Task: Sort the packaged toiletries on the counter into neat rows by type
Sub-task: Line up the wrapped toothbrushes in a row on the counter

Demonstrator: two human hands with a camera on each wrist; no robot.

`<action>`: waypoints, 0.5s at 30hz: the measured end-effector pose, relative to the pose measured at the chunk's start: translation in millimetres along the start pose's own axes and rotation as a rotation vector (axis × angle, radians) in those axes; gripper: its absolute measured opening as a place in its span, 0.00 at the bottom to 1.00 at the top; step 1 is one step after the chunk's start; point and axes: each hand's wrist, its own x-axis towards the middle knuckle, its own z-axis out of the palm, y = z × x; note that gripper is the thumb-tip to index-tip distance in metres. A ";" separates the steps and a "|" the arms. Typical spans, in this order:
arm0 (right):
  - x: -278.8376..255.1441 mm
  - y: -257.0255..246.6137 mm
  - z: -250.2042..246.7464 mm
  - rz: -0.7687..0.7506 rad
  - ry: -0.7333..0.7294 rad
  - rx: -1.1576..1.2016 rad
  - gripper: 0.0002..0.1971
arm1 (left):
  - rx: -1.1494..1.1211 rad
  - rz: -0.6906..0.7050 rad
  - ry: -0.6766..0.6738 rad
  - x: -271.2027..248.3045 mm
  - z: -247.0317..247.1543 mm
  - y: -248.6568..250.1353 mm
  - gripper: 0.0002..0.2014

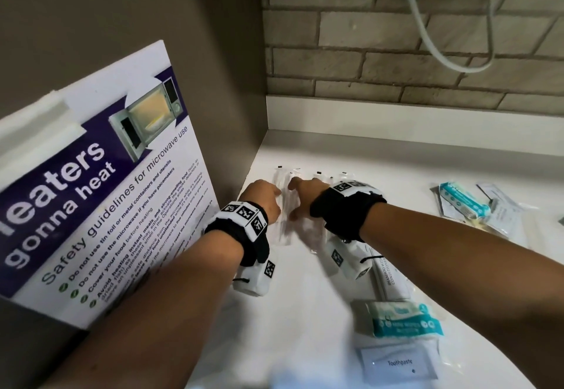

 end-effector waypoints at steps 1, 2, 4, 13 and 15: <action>0.4 0.7 0.7 -0.009 -0.009 -0.006 0.37 | 0.021 -0.003 0.006 0.4 0.1 -1.5 0.24; 1.2 1.2 1.2 -0.017 -0.017 -0.015 0.37 | 0.036 -0.010 0.012 0.7 -1.2 -2.5 0.23; 2.6 0.9 2.7 -0.038 -0.014 -0.036 0.37 | 0.057 -0.030 0.023 0.5 -5.8 -4.8 0.23; 9.0 -15.1 5.4 -0.095 -0.006 -0.081 0.35 | 0.129 -0.049 0.019 0.7 -19.6 -10.1 0.24; 9.8 -16.0 5.3 -0.094 -0.001 -0.073 0.34 | 0.125 -0.050 0.020 -0.8 -20.7 -9.8 0.24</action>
